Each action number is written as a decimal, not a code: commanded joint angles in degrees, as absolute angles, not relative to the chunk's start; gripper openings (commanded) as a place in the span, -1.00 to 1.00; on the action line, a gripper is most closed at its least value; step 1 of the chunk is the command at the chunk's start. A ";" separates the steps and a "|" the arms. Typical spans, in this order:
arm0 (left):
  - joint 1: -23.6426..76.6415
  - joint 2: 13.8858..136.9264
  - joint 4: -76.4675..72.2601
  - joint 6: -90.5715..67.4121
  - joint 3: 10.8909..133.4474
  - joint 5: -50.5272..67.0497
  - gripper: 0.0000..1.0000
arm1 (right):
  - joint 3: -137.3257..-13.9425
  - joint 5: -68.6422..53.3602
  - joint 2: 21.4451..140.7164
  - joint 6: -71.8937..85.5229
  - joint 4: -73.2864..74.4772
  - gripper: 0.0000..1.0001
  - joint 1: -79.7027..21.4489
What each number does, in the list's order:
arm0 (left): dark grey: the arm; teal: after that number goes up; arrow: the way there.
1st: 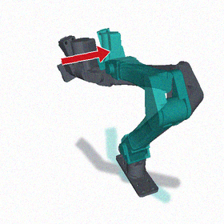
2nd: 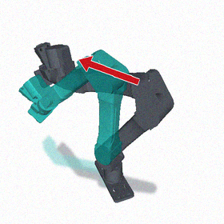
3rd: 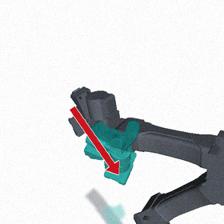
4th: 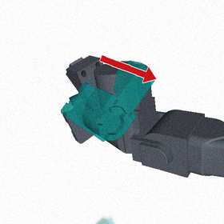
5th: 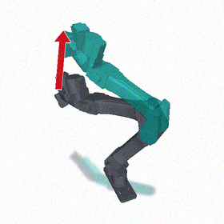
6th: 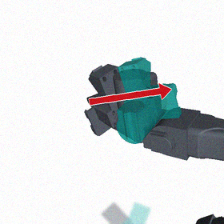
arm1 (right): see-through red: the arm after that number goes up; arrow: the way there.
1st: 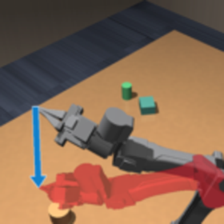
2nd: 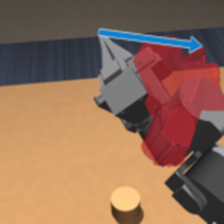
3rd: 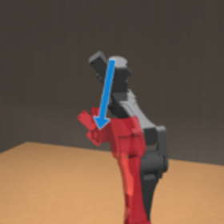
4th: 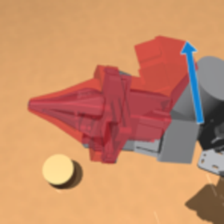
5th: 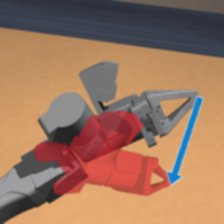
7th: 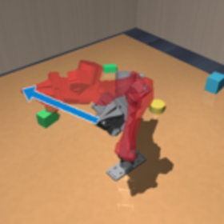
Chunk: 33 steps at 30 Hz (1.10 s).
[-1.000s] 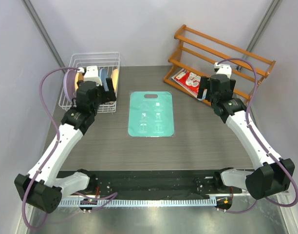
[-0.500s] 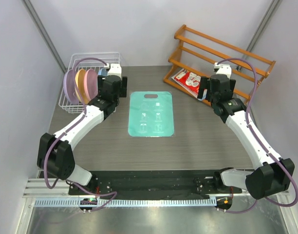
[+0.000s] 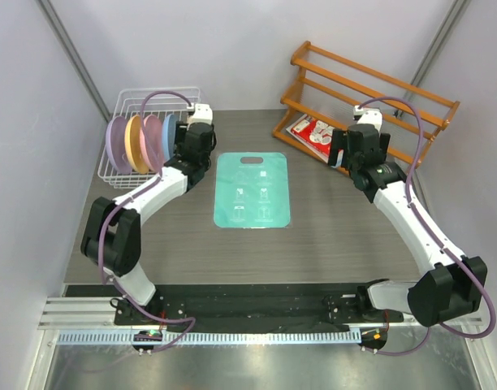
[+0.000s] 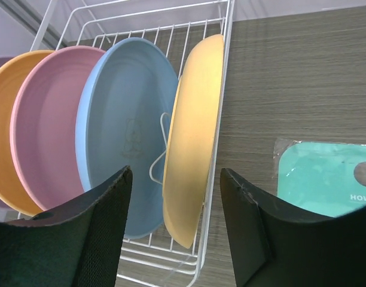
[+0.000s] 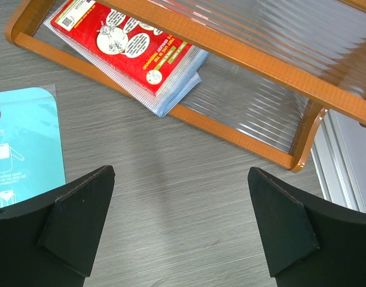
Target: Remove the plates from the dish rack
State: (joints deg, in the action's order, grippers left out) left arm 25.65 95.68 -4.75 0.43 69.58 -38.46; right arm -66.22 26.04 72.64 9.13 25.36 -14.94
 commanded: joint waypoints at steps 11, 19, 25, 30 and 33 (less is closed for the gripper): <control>25.93 100.46 -10.90 4.66 72.77 -46.93 -0.32 | -66.45 27.16 74.09 8.17 23.82 1.00 -14.94; 26.28 102.30 -10.37 4.13 72.77 -48.95 -0.69 | -66.36 27.25 74.35 7.91 23.82 0.99 -15.03; 27.77 102.31 -11.59 7.20 73.56 -53.52 -1.00 | -66.53 26.89 74.88 8.00 24.08 0.99 -15.03; 29.88 101.60 -16.68 11.77 73.48 -58.35 -1.00 | -66.45 26.54 74.79 8.00 24.17 0.99 -14.94; 31.37 101.95 -21.33 17.12 73.74 -62.74 -1.00 | -66.53 26.28 74.79 7.91 24.26 0.99 -15.03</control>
State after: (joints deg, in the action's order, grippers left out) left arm 28.34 102.28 -10.02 12.08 71.24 -58.57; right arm -65.98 26.22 75.05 8.78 25.34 -14.94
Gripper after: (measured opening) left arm 0.050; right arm 0.996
